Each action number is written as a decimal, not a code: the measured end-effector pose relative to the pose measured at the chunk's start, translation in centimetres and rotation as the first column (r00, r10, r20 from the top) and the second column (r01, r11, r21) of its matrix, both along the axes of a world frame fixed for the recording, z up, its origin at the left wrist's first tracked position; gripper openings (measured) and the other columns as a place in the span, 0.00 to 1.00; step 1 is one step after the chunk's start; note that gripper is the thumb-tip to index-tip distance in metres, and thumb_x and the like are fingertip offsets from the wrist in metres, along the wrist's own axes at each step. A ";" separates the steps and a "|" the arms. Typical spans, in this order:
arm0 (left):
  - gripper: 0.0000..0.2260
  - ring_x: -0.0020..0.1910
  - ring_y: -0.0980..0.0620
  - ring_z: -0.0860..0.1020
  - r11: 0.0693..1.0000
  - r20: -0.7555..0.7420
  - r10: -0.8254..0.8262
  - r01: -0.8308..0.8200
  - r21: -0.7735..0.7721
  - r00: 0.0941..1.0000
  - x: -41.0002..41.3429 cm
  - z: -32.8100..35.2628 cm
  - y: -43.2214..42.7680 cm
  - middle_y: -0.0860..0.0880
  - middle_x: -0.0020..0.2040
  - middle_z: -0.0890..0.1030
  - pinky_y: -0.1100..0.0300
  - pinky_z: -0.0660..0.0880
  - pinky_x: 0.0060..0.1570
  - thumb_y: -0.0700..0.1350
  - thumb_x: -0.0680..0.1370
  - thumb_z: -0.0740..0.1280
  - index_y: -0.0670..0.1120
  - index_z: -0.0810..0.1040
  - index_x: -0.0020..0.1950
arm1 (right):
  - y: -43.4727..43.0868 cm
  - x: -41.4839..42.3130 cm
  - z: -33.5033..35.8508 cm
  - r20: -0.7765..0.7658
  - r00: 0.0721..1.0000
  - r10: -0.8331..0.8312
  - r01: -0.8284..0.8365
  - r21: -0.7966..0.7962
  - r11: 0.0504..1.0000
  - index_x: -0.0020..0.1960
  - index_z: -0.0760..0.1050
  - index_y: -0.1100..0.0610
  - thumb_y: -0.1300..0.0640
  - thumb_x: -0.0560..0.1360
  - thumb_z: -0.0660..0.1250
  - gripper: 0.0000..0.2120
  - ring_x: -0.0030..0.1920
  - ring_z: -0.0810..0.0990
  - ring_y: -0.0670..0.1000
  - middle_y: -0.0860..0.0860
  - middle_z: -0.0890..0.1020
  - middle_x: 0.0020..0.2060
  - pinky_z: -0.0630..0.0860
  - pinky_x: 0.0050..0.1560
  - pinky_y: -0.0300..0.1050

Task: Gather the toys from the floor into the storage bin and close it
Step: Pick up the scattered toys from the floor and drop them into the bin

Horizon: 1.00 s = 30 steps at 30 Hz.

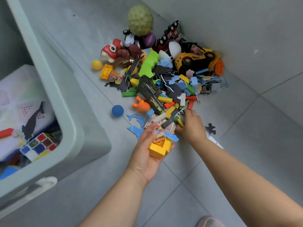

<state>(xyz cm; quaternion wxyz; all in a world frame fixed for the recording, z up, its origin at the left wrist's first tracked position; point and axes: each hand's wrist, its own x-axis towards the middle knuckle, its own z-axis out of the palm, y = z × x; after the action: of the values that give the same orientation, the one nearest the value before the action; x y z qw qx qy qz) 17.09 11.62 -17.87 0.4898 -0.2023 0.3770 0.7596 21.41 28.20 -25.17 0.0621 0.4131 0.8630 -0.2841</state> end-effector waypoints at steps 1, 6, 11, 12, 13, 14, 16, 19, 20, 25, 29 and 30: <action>0.14 0.49 0.44 0.81 1.000 -0.002 0.007 -0.007 0.005 1.000 0.0 0.5 -0.2 0.46 0.47 0.84 0.48 0.79 0.48 0.42 0.69 0.67 0.49 0.79 0.54 | 0.1 0.0 -0.1 0.018 1.000 -0.003 0.003 0.016 1.000 0.69 0.63 0.57 0.54 0.71 0.70 0.30 0.61 0.69 0.58 0.57 0.69 0.63 0.69 0.57 0.51; 0.12 0.52 0.43 0.80 1.000 -0.072 0.005 -0.006 -0.011 0.997 -0.1 3.8 -1.0 0.44 0.50 0.82 0.47 0.79 0.47 0.42 0.71 0.68 0.50 0.79 0.54 | -0.1 0.7 2.4 -0.169 0.962 -0.212 0.209 -0.037 0.977 0.64 0.69 0.62 0.58 0.72 0.67 0.22 0.54 0.73 0.59 0.59 0.70 0.58 0.65 0.48 0.43; 0.15 0.45 0.48 0.83 0.997 -0.313 -0.043 0.061 0.048 0.949 -0.7 10.6 -2.3 0.46 0.48 0.84 0.49 0.81 0.47 0.43 0.69 0.71 0.50 0.80 0.55 | -2.9 0.4 12.4 -0.410 0.909 -0.080 0.116 0.063 0.991 0.59 0.73 0.56 0.59 0.70 0.70 0.18 0.48 0.69 0.45 0.50 0.72 0.54 0.64 0.39 0.26; 0.16 0.43 0.49 0.83 0.995 -0.380 -0.036 0.066 0.068 0.924 -1.4 12.4 -3.0 0.47 0.45 0.84 0.51 0.81 0.45 0.43 0.68 0.72 0.50 0.80 0.55 | -4.0 0.1 14.9 -0.460 0.887 -0.027 0.068 0.074 0.995 0.55 0.73 0.52 0.60 0.69 0.71 0.15 0.45 0.68 0.42 0.48 0.72 0.51 0.64 0.40 0.23; 0.16 0.41 0.50 0.82 0.996 -0.446 -0.029 0.064 0.064 0.895 -2.3 14.2 -3.9 0.47 0.43 0.83 0.52 0.80 0.44 0.43 0.68 0.72 0.50 0.79 0.56 | -5.2 -0.3 17.2 -0.497 0.867 0.023 0.013 0.070 0.997 0.51 0.72 0.49 0.60 0.69 0.72 0.15 0.42 0.68 0.41 0.45 0.72 0.48 0.65 0.40 0.21; 0.16 0.40 0.50 0.82 0.998 -0.513 -0.024 0.050 0.037 0.858 -3.4 16.0 -5.1 0.47 0.43 0.83 0.53 0.80 0.43 0.44 0.68 0.72 0.50 0.79 0.56 | -6.5 -0.8 19.4 -0.520 0.851 0.066 -0.046 0.051 0.998 0.50 0.71 0.46 0.59 0.68 0.72 0.16 0.42 0.70 0.41 0.42 0.72 0.45 0.66 0.41 0.22; 0.16 0.40 0.51 0.81 0.998 -0.653 -0.034 -0.006 -0.059 0.756 -6.0 18.8 -8.5 0.47 0.43 0.83 0.55 0.79 0.41 0.47 0.68 0.72 0.54 0.79 0.54 | -9.3 -2.4 23.5 -0.526 0.841 0.127 -0.173 -0.037 0.984 0.50 0.71 0.45 0.56 0.68 0.73 0.16 0.37 0.73 0.42 0.42 0.74 0.42 0.69 0.37 0.26; 0.11 0.41 0.50 0.81 0.930 -0.813 -0.214 -0.142 -0.340 0.542 -9.7 20.2 -14.9 0.48 0.43 0.82 0.57 0.78 0.41 0.50 0.72 0.72 0.61 0.77 0.52 | -14.3 -6.2 27.2 -0.491 0.831 0.260 -0.398 -0.199 0.895 0.47 0.71 0.41 0.55 0.69 0.73 0.14 0.29 0.73 0.41 0.45 0.77 0.37 0.71 0.30 0.30; 0.10 0.41 0.54 0.80 0.886 -0.811 -0.254 -0.210 -0.414 0.527 -10.5 19.9 -16.9 0.50 0.43 0.82 0.64 0.76 0.39 0.49 0.74 0.71 0.61 0.77 0.53 | -16.1 -7.7 27.6 -0.465 0.823 0.326 -0.466 -0.226 0.856 0.47 0.71 0.41 0.54 0.69 0.73 0.13 0.31 0.74 0.39 0.44 0.78 0.38 0.72 0.33 0.31; 0.27 0.51 0.69 0.72 0.785 -0.717 -0.328 -0.245 -0.569 0.615 -11.7 16.9 -21.9 0.55 0.59 0.74 0.78 0.69 0.35 0.48 0.70 0.74 0.58 0.65 0.64 | -22.9 -13.9 24.2 -0.240 0.787 0.568 -0.608 -0.144 0.781 0.63 0.72 0.53 0.53 0.71 0.70 0.21 0.46 0.75 0.47 0.47 0.78 0.48 0.69 0.46 0.37; 0.38 0.66 0.59 0.67 0.779 -0.749 -0.427 -0.214 -0.589 0.507 -11.0 16.1 -20.6 0.57 0.67 0.69 0.68 0.69 0.58 0.50 0.66 0.77 0.57 0.61 0.71 | -22.6 -13.4 23.7 -0.277 0.825 0.492 -0.558 -0.268 0.785 0.71 0.64 0.53 0.60 0.72 0.69 0.29 0.60 0.74 0.47 0.49 0.74 0.63 0.70 0.61 0.39; 0.35 0.64 0.59 0.69 0.805 -0.787 -0.392 -0.236 -0.544 0.477 -10.6 16.4 -19.9 0.58 0.64 0.72 0.66 0.68 0.58 0.50 0.65 0.77 0.58 0.64 0.68 | -21.8 -12.6 24.3 -0.333 0.828 0.452 -0.541 -0.259 0.800 0.69 0.67 0.52 0.60 0.73 0.69 0.26 0.60 0.74 0.44 0.47 0.75 0.61 0.70 0.60 0.37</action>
<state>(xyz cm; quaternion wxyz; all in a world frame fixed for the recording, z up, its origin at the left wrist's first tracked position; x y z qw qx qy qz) 6.51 -8.27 -1.50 0.1755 0.0920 0.7957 0.5724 8.82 6.39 -0.89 0.0944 0.1134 0.8790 -0.4533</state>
